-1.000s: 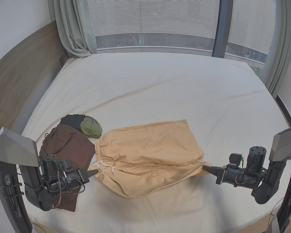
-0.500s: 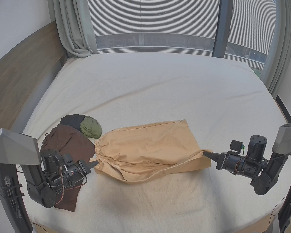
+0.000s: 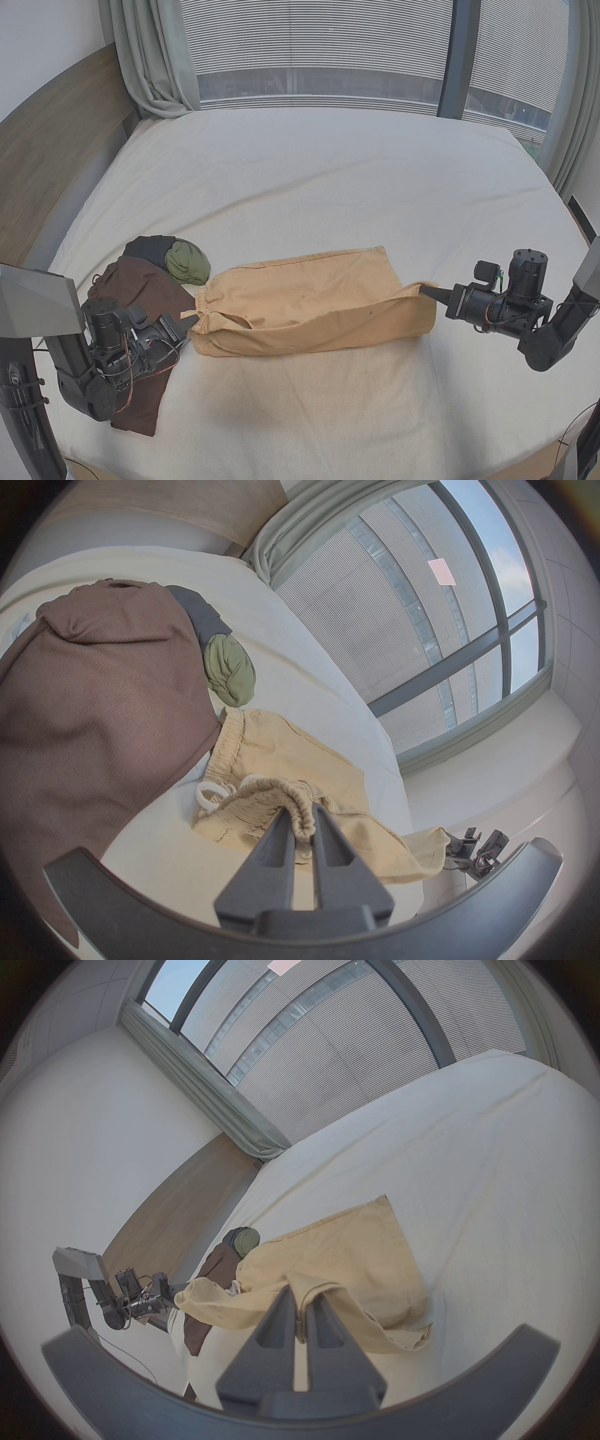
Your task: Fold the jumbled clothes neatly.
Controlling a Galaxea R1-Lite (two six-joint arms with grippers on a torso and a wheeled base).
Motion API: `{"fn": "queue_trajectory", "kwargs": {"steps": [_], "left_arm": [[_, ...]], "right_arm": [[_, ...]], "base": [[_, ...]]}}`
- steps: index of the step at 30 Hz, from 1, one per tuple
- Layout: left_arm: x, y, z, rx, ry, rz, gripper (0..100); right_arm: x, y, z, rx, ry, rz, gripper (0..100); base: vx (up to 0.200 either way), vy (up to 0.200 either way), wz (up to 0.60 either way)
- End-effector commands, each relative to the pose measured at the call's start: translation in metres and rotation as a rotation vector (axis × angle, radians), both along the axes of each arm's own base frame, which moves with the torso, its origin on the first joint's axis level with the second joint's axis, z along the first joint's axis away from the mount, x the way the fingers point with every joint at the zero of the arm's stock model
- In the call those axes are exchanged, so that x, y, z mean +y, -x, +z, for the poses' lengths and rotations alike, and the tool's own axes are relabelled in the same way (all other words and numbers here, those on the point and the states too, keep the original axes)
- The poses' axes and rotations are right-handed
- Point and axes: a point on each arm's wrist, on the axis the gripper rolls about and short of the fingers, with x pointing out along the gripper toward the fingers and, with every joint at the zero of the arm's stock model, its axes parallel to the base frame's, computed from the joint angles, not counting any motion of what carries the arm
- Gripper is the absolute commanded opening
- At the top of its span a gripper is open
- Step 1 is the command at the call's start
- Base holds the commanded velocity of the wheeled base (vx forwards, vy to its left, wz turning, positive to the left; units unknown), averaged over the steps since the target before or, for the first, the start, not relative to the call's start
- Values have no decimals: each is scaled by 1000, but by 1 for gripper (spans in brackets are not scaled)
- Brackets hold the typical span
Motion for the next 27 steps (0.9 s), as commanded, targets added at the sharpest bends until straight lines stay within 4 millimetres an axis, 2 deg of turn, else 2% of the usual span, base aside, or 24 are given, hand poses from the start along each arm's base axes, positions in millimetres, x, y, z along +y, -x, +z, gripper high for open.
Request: {"fn": "queue_trajectory", "kwargs": {"steps": [1,16,24,27], "left_arm": [[-1,-6,3,-25,2,28,0],[-1,-16,5,-40,34,80,0],[-1,-19,6,-42,53,92,0],[-1,-21,6,-44,55,94,0]], "right_arm": [[-4,-16,23,-47,-9,-21,0],[-2,-40,48,-32,-3,-26,0],[-1,-45,56,-25,1,-27,0],[0,-44,64,-28,2,-23,0]], "base": [[0,0,0],[0,0,0],[0,0,0],[0,0,0]]}}
